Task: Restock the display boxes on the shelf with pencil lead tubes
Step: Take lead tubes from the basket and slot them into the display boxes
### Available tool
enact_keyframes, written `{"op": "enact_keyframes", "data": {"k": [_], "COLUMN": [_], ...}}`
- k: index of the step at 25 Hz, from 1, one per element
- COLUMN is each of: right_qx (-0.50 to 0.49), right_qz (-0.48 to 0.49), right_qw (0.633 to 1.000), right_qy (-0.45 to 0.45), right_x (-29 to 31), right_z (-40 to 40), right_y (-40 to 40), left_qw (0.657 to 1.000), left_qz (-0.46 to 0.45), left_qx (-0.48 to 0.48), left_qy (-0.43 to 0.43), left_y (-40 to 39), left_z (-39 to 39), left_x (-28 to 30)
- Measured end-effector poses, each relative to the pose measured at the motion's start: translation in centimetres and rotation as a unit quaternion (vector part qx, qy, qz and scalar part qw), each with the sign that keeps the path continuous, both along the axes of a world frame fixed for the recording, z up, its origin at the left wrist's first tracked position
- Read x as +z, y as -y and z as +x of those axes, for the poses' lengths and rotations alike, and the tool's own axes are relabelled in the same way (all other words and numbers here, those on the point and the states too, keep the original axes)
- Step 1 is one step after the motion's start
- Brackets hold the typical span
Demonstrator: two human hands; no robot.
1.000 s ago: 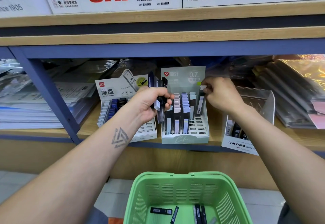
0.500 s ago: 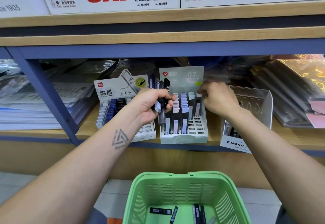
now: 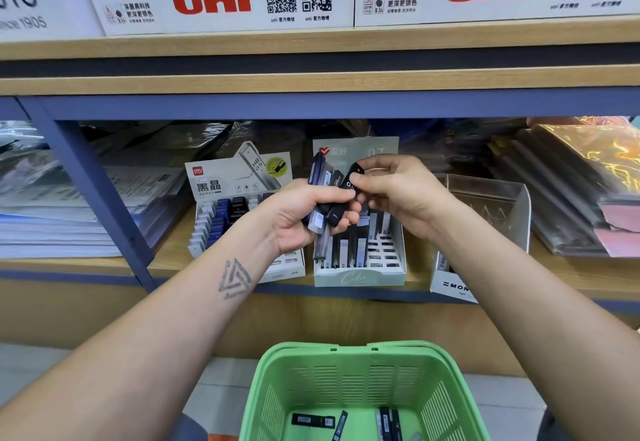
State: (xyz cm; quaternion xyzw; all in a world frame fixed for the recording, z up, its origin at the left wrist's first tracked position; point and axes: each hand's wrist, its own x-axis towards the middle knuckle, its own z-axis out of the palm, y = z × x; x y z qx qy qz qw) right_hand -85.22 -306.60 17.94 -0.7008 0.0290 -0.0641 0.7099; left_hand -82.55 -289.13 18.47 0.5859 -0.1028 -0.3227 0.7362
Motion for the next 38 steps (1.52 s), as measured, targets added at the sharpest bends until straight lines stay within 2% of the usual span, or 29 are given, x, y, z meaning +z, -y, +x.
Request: {"op": "enact_keyframes", "data": {"k": [4,9,13,18,20,24,28,31,35,38], "right_qx": [-0.038,-0.043,-0.039,-0.021,-0.007,-0.005,-0.018,-0.047,-0.054,-0.055], "right_qz": [0.092,0.1,-0.01,-0.176,-0.256,-0.431,-0.493,-0.54,-0.644,-0.665], "right_qw": [0.995,0.994,0.996,0.977,0.957,0.891,0.857,0.828,0.755,0.737], "right_qy": [0.01,0.027,0.074,0.121,0.136,0.145,0.149,0.142,0.11,0.101], "right_x": [0.6,0.7,0.6,1.1,0.7,-1.4,-3.3,-2.2,-1.2,-1.9], "right_z": [0.0,0.2,0.6,1.4,2.1,4.3,6.0,7.3,8.8,9.2], "right_y": [1.2,1.5,-0.1,-5.1,-7.4,-11.0,-12.3,-11.9,-11.9,-12.2], "left_qw": [0.999,0.999,0.993,0.98,0.979,0.976,0.974,0.974,0.976,0.976], "left_qz": [-0.005,0.03,0.044,0.037,0.029,0.036,0.017,0.02,0.031,0.032], "left_qx": [0.016,0.026,0.103,0.191,0.198,0.205,0.213,0.218,0.208,0.205], "left_qy": [-0.03,-0.022,-0.03,-0.031,-0.04,-0.059,-0.072,-0.063,-0.06,-0.061], "left_y": [-0.3,-0.9,-2.7,-7.9,-9.8,-12.4,-14.0,-14.3,-13.7,-12.9], "left_z": [0.6,1.4,1.9,3.3,3.6,4.1,4.3,4.0,3.8,3.7], "left_x": [-0.2,-0.5,-0.4,-0.1,0.1,0.2,0.3,0.4,0.4,0.7]}}
